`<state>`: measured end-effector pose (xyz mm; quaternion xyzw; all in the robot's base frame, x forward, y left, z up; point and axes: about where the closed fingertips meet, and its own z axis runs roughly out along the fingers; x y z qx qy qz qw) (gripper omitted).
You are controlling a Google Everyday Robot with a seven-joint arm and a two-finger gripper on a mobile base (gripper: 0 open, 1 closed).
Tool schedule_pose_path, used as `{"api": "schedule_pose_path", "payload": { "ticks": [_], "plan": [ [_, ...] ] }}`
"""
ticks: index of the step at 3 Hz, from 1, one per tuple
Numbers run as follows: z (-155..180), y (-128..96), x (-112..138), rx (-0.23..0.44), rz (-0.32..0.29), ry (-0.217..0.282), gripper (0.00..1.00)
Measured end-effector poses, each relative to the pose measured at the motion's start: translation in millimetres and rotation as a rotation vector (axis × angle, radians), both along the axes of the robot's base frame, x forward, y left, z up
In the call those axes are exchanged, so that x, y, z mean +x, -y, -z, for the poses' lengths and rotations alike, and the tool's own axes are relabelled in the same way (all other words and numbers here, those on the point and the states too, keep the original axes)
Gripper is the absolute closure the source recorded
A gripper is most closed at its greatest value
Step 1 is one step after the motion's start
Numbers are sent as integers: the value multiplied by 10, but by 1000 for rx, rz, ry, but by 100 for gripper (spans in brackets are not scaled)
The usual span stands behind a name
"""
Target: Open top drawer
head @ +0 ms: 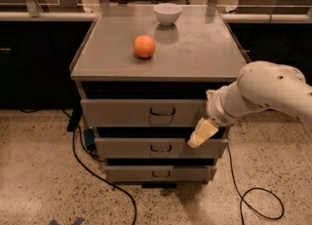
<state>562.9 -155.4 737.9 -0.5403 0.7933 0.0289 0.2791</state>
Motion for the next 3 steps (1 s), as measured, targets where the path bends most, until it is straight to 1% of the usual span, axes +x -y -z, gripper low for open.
{"api": "schedule_pose_path", "payload": {
  "ticks": [1,2,3],
  "plan": [
    [214,-208,175,46,-11,5,0],
    [392,-442,500,87,-32,25,0],
    [392,-443,501,87,-32,25,0]
  ]
}}
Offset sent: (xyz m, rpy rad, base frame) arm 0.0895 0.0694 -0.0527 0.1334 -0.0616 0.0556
